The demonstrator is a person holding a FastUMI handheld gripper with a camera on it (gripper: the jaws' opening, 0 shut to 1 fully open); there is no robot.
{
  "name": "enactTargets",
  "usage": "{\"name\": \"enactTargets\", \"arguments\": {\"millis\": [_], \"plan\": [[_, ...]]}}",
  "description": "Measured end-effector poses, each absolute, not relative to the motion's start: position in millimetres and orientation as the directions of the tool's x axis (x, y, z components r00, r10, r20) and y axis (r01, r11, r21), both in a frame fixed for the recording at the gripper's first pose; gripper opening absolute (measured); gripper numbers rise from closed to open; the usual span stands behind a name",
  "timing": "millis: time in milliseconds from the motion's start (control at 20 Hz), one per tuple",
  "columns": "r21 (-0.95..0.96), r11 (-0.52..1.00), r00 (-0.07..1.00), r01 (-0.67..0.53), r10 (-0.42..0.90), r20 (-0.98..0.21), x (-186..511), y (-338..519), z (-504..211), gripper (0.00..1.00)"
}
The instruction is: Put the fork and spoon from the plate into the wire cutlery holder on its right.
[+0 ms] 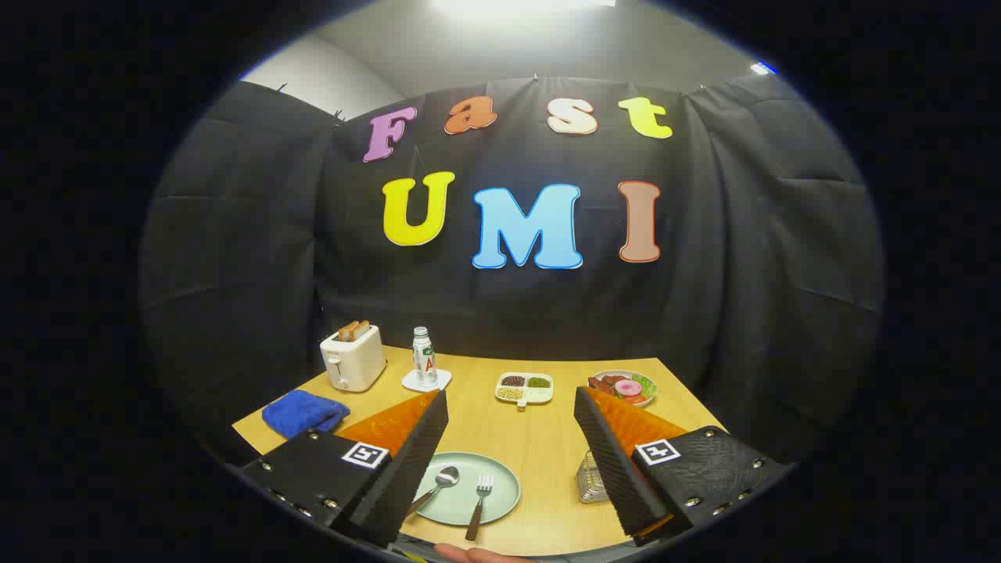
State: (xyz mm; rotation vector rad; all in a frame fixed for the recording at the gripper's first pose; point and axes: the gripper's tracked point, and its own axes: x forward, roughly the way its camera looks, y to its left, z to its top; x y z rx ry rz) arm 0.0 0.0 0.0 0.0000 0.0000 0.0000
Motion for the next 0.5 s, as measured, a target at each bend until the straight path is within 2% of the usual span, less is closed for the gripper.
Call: {"name": "enactTargets", "arguments": {"millis": [500], "plan": [[-0.007,1.000,1.000,-0.012,0.012,-0.016,12,5,-8,0.99]]}}
